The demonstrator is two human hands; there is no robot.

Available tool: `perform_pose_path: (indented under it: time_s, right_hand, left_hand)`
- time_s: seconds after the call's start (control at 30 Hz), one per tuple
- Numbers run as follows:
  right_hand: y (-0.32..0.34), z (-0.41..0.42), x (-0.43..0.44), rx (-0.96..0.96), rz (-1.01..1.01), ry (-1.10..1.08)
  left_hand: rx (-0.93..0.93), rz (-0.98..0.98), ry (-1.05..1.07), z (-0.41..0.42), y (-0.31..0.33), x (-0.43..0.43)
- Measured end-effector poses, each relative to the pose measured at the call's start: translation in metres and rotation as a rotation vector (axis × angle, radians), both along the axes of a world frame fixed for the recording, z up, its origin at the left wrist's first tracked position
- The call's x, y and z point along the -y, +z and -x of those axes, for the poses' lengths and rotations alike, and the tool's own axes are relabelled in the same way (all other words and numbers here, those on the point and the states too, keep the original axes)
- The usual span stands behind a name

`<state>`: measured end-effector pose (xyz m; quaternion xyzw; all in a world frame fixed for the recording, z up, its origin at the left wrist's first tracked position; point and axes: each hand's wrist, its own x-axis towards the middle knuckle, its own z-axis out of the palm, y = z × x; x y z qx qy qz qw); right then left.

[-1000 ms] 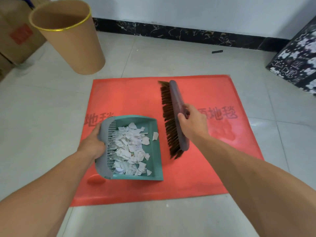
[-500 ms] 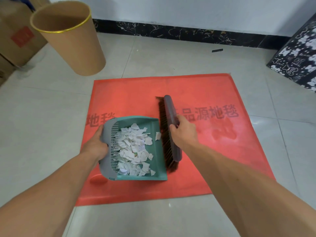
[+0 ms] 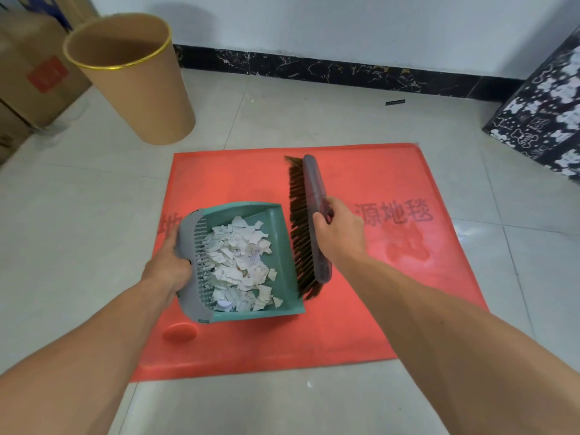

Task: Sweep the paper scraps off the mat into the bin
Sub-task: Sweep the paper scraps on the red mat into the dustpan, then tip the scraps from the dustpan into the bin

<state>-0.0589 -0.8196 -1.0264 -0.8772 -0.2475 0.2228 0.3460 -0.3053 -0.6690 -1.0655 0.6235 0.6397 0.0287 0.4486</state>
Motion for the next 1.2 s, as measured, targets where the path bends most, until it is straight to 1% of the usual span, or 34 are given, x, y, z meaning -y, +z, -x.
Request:
perform_pose_path:
  time_s: [0.03,0.13,0.3,0.37,0.47,0.63,0.73,0.87,1.03,1.2]
  right_hand:
    - [0.001,-0.001,0.001,0.007,-0.003,-0.021]
    - [0.005,-0.009,0.004,0.016,0.001,-0.086]
    - [0.017,-0.024,0.011,0.004,0.007,-0.148]
    - [0.024,-0.026,0.009,0.01,0.017,-0.135]
    - [0.041,-0.024,0.001,0.016,0.072,-0.056]
    - [0.095,-0.012,-0.011,0.027,0.113,0.014]
    - [0.147,-0.005,-0.016,0.03,0.164,0.015]
    - [0.23,0.005,-0.03,-0.001,0.209,-0.003]
    - [0.349,0.025,-0.069,-0.052,0.203,-0.019]
    - [0.461,0.061,-0.113,-0.101,0.194,-0.02]
  left_hand:
    - [0.006,-0.001,0.011,0.003,-0.003,-0.002]
    - [0.063,0.012,0.071,0.004,0.015,0.003]
    - [0.191,0.049,0.3,0.019,0.03,-0.011]
    - [0.218,0.038,0.363,0.025,0.037,-0.018]
    - [0.246,0.002,0.428,0.027,0.056,-0.027]
    - [0.318,-0.006,0.508,0.024,0.116,-0.033]
    - [0.362,0.04,0.543,0.024,0.168,-0.037]
    - [0.33,0.051,0.613,0.029,0.25,-0.049]
    - [0.301,0.07,0.64,0.046,0.36,-0.083]
    - [0.318,0.088,0.637,0.059,0.468,-0.123]
